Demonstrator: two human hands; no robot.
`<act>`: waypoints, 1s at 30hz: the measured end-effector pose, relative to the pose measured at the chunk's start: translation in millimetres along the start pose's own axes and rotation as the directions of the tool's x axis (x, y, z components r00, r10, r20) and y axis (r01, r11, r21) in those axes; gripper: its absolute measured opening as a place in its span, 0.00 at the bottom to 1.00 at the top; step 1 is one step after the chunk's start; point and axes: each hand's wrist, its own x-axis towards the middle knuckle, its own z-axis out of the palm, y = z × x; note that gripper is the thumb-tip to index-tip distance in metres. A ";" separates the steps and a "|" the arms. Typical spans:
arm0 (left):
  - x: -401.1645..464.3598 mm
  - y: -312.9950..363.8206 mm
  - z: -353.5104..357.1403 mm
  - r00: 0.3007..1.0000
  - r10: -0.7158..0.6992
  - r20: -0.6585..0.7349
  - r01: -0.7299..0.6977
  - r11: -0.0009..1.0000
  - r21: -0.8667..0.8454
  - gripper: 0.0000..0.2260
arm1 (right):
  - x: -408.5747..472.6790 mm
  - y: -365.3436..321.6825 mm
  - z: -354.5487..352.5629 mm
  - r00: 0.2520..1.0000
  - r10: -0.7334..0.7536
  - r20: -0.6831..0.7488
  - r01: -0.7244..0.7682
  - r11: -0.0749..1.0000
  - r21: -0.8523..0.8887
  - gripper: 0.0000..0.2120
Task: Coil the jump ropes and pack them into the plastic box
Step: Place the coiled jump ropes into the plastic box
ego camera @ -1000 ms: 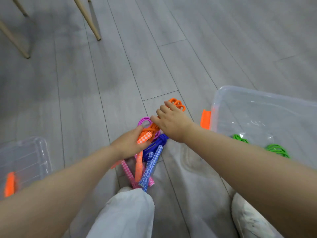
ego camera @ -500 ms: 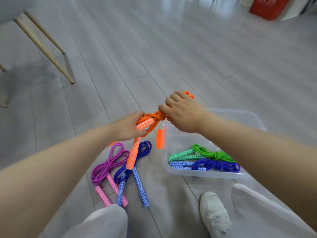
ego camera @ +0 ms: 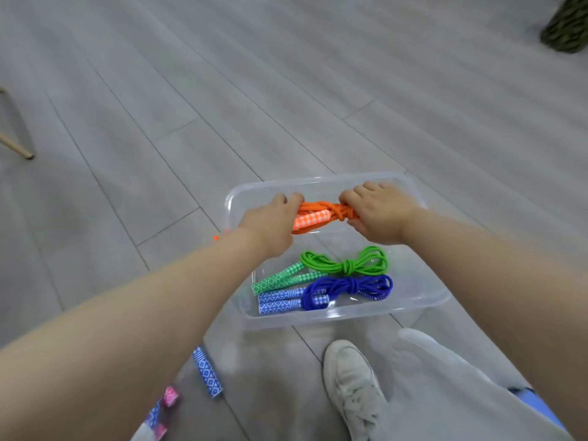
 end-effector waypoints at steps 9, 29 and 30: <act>43.6 -0.8 64.7 0.961 -0.181 0.207 0.156 0.979 0.131 0.15 | 16.2 7.9 85.2 0.980 0.087 0.178 -0.101 0.992 0.072 0.18; 55.7 -33.4 167.5 0.948 -0.290 0.130 0.308 0.940 -0.150 0.34 | 53.1 -4.2 138.7 0.945 0.114 0.306 -0.153 0.982 0.108 0.12; 53.5 -34.0 168.2 0.958 -0.262 0.121 0.278 0.949 -0.151 0.35 | 53.2 -5.3 138.2 0.944 0.106 0.311 -0.148 0.982 0.113 0.12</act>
